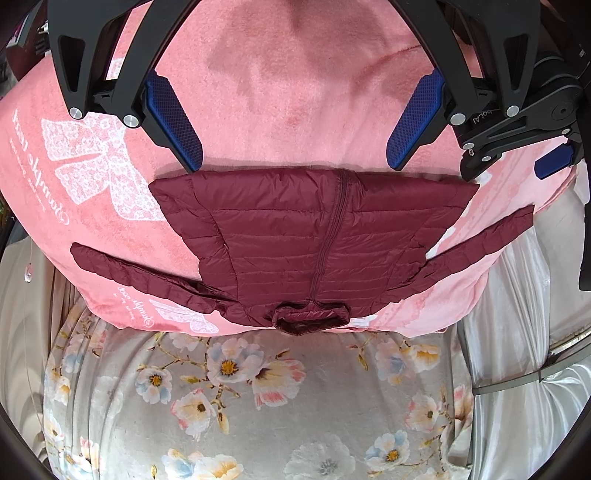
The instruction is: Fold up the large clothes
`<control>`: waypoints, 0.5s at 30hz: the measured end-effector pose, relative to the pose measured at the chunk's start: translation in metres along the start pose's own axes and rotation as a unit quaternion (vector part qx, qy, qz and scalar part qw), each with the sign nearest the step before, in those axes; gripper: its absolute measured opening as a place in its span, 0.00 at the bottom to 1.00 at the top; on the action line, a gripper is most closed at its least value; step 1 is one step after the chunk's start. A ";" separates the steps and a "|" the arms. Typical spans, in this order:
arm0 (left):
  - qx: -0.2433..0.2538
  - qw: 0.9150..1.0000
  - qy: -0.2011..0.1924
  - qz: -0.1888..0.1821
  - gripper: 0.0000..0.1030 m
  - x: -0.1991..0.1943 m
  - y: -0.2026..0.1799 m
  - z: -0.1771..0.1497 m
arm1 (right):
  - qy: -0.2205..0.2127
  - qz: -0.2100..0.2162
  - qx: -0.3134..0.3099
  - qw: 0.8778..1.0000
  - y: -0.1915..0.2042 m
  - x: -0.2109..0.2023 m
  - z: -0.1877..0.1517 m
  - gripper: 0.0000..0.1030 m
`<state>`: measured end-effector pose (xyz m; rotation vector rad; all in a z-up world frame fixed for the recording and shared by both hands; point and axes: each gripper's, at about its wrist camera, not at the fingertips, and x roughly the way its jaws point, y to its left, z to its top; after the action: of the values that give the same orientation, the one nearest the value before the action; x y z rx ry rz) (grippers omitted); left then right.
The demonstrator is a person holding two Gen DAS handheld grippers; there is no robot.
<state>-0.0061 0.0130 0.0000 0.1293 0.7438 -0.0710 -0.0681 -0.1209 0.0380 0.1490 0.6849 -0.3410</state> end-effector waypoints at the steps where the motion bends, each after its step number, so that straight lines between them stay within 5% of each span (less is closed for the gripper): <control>1: 0.000 1.000 0.000 0.000 0.95 0.000 0.000 0.000 | 0.000 0.000 0.000 1.000 0.000 0.000 0.000 0.95; 15: 0.002 1.000 0.005 -0.001 0.95 0.006 0.001 -0.002 | 0.005 0.002 0.001 1.000 -0.002 0.005 -0.002 0.95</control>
<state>-0.0034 0.0137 -0.0053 0.1335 0.7539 -0.0731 -0.0663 -0.1237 0.0330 0.1538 0.6935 -0.3370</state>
